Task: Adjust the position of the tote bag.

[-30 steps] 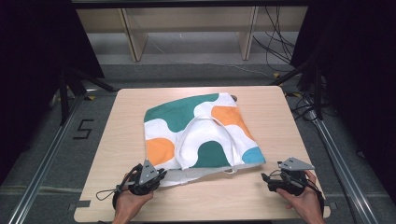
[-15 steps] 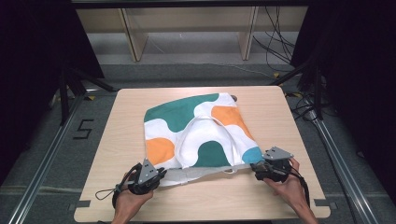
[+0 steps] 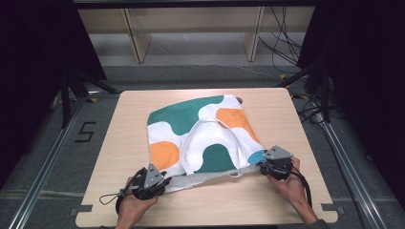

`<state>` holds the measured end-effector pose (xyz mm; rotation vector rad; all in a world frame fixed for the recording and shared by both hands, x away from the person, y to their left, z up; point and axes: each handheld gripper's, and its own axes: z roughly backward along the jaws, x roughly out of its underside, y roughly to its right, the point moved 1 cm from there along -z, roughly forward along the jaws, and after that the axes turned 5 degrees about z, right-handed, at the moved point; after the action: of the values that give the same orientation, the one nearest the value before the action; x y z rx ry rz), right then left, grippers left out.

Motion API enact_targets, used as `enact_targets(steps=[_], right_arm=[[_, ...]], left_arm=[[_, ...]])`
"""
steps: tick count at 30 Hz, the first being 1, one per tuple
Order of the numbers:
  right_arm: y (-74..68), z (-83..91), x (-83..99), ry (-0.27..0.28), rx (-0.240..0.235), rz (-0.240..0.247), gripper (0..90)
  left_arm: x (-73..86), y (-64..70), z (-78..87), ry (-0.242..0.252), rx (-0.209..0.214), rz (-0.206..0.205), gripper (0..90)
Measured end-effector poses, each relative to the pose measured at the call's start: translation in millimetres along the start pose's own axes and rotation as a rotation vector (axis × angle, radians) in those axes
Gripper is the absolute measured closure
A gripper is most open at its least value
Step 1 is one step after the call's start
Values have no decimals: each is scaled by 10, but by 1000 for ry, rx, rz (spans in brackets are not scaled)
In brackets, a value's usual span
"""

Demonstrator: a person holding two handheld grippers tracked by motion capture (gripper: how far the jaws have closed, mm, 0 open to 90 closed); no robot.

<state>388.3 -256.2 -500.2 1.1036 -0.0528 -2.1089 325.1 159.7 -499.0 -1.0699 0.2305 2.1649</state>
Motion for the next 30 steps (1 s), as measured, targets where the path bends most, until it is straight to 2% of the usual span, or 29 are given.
enact_targets(steps=[1, 2, 3, 4, 5, 6, 11, 12, 13, 15, 16, 17, 20, 22, 24, 25, 26, 27, 28, 29, 30], right_arm=[[16, 13, 3, 6, 7, 2, 636], [42, 27, 8, 11, 8, 9, 671], [58, 40, 10, 13, -1, -1, 716], [70, 62, 13, 20, -9, -6, 777], [70, 62, 13, 20, -9, -6, 777], [51, 96, 12, 19, -45, -38, 802], [-1, 213, 27, 30, -81, -10, 817], [-48, 305, 61, 31, -88, 3, 819], [-48, 305, 61, 31, -88, 3, 819], [-117, 442, 118, 28, -109, -6, 820], [-117, 442, 118, 28, -109, -6, 820], [-137, 481, 136, 34, -116, 0, 820], [-240, 575, 176, 39, -136, 1, 819], [-329, 657, 208, 34, -153, 2, 819], [-352, 696, 235, 39, -159, 0, 819], [-352, 696, 235, 39, -159, 0, 819], [-367, 738, 261, 42, -170, -16, 818], [-367, 738, 261, 42, -170, -16, 818], [-372, 786, 291, 49, -172, -33, 817], [-372, 813, 310, 53, -177, -41, 817], [-372, 813, 310, 53, -177, -41, 817]], left_arm=[[5, 18, -18, 5, -8, 11, 670], [6, 19, -19, -9, -7, -7, 651], [8, 36, -35, -9, -9, 4, 629], [12, 39, -50, -36, -38, -20, 580], [12, 39, -50, -36, -38, -20, 539], [33, 87, -61, -87, -85, -2, 504], [43, 125, -58, -98, -74, -19, 506], [52, 101, -45, -99, -86, -4, 520], [52, 101, -45, -99, -86, -4, 530], [71, 58, -30, -94, -86, 32, 550], [78, 41, -11, -95, -79, 41, 550], [85, 39, -4, -85, -65, 45, 595], [73, 42, 9, -88, -79, -8, 716], [64, 43, 12, -87, -83, -25, 785], [63, 58, 23, -79, -75, -17, 808], [57, 56, 28, -82, -80, -39, 808], [58, 80, 35, -73, -69, -30, 819], [54, 90, 41, -62, -60, -44, 819], [52, 109, 54, -60, -64, -42, 822], [47, 122, 71, -66, -50, -48, 823], [51, 139, 75, -51, -47, -43, 824]])
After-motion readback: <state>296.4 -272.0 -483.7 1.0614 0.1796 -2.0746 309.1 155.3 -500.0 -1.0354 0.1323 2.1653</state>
